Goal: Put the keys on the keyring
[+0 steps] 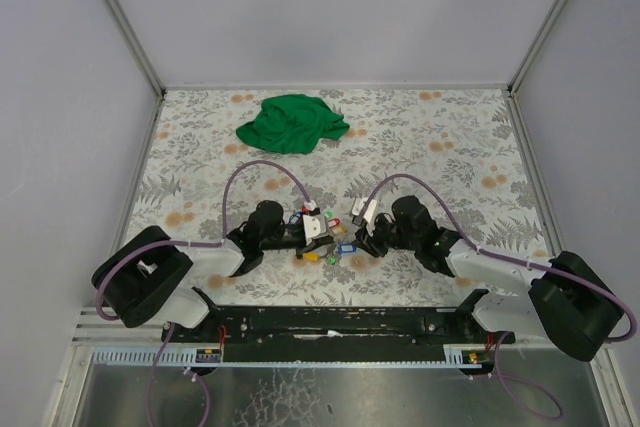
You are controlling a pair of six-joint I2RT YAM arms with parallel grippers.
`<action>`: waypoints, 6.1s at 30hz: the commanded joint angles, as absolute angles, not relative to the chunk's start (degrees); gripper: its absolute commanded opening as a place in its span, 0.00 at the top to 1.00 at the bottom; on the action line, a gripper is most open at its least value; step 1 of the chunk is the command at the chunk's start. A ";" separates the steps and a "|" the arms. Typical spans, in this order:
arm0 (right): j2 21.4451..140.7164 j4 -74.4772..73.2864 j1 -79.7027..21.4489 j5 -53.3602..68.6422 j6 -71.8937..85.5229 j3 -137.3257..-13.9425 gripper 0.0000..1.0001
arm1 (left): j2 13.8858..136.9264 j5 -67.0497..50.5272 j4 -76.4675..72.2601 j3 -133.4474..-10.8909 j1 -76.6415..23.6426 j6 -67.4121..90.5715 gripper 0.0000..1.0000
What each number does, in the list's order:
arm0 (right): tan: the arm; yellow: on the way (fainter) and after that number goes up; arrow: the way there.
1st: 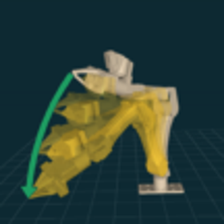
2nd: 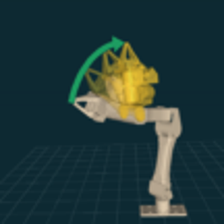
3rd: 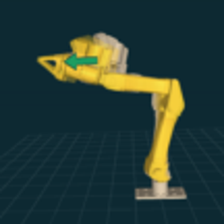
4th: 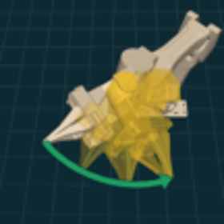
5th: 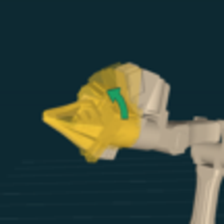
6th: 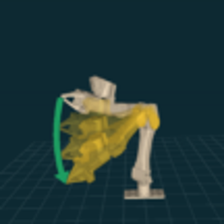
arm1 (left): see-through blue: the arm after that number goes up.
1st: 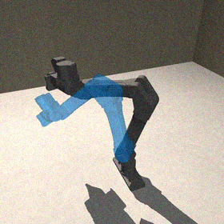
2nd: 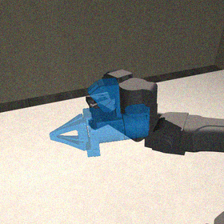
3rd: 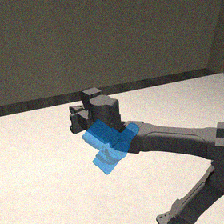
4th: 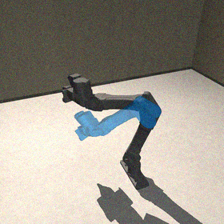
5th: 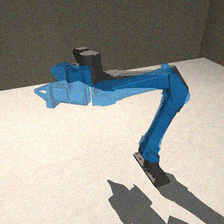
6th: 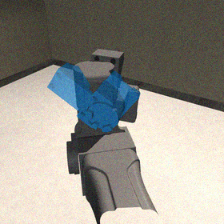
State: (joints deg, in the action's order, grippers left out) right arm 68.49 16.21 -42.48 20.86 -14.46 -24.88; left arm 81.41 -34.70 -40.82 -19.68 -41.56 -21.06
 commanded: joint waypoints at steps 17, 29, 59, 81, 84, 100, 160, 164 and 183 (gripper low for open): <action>74.62 34.55 -42.71 34.19 -19.30 -23.77 0.73 | 81.55 -37.73 -46.80 -19.81 -41.18 -19.27 1.00; 77.59 35.96 -42.71 34.30 -18.91 -24.85 0.83 | 81.21 -38.48 -47.67 -19.34 -41.25 -19.01 1.00; 75.13 37.31 -42.71 35.04 -17.99 -24.42 1.00 | 81.93 -38.56 -58.94 -15.85 -38.57 -13.34 0.78; 72.87 38.91 -45.93 30.41 -11.46 -20.21 0.74 | 82.57 -29.04 -64.94 -14.11 -40.70 -11.48 1.00; 70.55 35.19 -46.23 25.67 -11.50 -20.16 0.70 | 82.50 -29.37 -64.72 -14.10 -40.87 -11.71 1.00; 72.65 59.11 -46.31 18.84 -11.44 -15.01 0.65 | 81.33 -29.57 -63.05 -14.01 -41.37 -12.28 1.00; 78.71 59.98 -52.58 1.25 -13.35 -18.44 1.00 | 79.12 -27.85 -64.86 -12.88 -39.89 -5.03 0.68; 78.38 56.62 -53.71 0.04 -14.44 -19.73 1.00 | 79.50 -27.94 -65.06 -13.07 -39.87 -5.46 0.69; 80.77 53.97 -61.35 -12.23 -19.44 -23.37 1.00 | 82.41 -25.34 -65.18 -14.81 -39.90 -3.95 0.75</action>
State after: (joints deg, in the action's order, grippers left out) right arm 80.62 52.03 -59.94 -8.64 -17.80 -20.53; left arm 81.91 -27.14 -61.01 -13.37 -40.07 -3.88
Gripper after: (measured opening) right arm 0.010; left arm 0.271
